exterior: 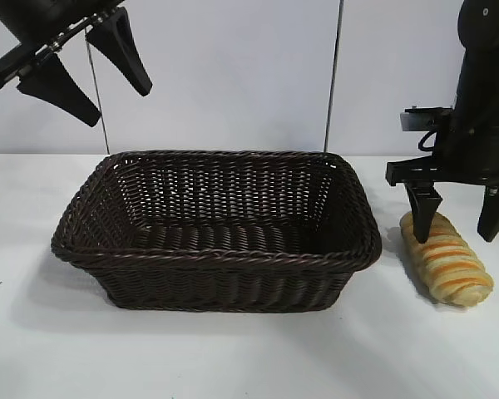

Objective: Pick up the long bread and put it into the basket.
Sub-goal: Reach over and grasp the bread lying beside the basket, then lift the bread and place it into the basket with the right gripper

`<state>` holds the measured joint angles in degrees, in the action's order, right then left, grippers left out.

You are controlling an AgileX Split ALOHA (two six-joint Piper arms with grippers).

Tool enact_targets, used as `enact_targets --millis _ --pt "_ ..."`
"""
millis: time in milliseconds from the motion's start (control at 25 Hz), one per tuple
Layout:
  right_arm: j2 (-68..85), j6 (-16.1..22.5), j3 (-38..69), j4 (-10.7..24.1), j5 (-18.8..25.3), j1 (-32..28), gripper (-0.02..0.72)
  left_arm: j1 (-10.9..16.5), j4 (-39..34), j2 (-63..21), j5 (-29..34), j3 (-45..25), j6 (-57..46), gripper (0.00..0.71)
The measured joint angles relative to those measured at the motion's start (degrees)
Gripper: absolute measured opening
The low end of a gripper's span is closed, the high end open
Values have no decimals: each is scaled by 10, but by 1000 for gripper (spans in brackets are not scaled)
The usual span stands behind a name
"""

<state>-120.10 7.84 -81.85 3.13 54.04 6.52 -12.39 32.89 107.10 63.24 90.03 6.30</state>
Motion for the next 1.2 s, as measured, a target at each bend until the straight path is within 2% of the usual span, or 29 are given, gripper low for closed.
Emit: enact_targets --millis 120,320,440,920,1080,1200 --pt "-3 0 0 -4 -4 0 502 0 0 0 0 0 0 484" --pt "-3 1 0 -7 -5 0 267 0 0 0 0 0 0 484" --pt "-3 1 0 -7 -5 0 209 0 0 0 0 0 0 484" --pt "69 1 1 -3 21 0 192 0 0 0 0 0 0 484" --pt "119 1 1 -3 40 0 192 0 0 0 0 0 0 484" --pt "140 -1 -20 -3 72 0 192 0 0 0 0 0 0 484"
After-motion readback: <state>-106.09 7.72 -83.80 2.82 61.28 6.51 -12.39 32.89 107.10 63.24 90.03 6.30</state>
